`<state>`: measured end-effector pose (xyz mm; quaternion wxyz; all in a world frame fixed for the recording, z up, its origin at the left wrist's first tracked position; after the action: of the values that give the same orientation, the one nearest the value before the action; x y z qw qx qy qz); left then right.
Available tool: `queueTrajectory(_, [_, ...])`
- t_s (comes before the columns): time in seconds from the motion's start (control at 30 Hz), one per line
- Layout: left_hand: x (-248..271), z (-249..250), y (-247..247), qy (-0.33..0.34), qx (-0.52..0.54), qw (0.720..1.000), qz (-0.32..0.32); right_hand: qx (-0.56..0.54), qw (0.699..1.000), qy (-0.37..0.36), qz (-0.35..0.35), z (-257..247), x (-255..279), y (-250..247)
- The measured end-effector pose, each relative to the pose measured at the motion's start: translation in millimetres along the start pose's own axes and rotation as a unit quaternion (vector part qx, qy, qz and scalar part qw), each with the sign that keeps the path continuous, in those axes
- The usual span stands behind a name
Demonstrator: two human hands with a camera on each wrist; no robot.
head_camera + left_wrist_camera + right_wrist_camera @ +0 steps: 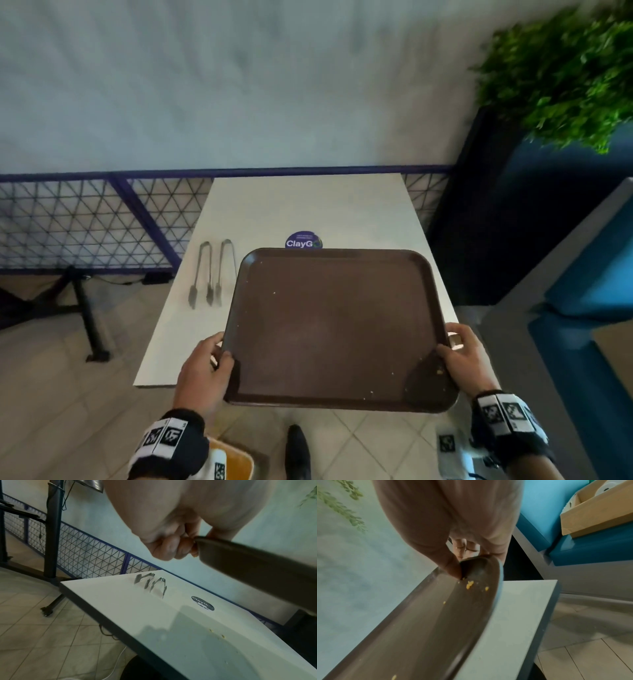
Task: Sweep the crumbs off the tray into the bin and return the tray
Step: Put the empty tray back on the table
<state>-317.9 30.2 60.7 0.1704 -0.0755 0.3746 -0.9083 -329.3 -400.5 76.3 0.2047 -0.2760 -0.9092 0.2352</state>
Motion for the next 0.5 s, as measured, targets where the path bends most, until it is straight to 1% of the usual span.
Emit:
queueTrajectory(0.07, [-21.0, 3.7, 6.2, 0.002, -0.013, 1.000, -0.027, 0.027, 1.000, -0.006, -0.009, -12.5, -20.9, 6.9])
queueTrajectory(0.17, [-54.5, 5.0, 18.1, 0.004, -0.038, 0.998, -0.051, 0.076, 0.997, -0.010, -0.022, -31.1, -48.1, 21.1])
queueTrajectory(0.27, [-93.2, 8.0, 33.0, -0.007, -0.074, 0.994, -0.076, 0.132, 0.990, 0.004, -0.042, -48.0, -77.2, 40.5])
queueTrajectory(0.37, [-130.4, 11.0, 47.6, -0.015, -0.120, 0.987, -0.102, 0.206, 0.977, 0.014, -0.047, -57.6, -107.3, 64.5])
queueTrajectory(0.5, [-172.9, 15.0, 69.0, -0.011, -0.194, 0.972, -0.135, 0.266, 0.963, 0.034, -0.030, -67.3, -141.9, 90.9])
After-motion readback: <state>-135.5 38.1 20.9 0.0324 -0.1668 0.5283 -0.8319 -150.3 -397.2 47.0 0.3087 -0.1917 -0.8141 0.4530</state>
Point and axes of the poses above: each hand's wrist, its own x-axis away from the middle knuckle, its own y-axis out of the palm, z = x × y, the point moved 1 cm from there along -x, towards the middle knuckle, and after that the axes turned 9 degrees about z, right-handed, at the moved point
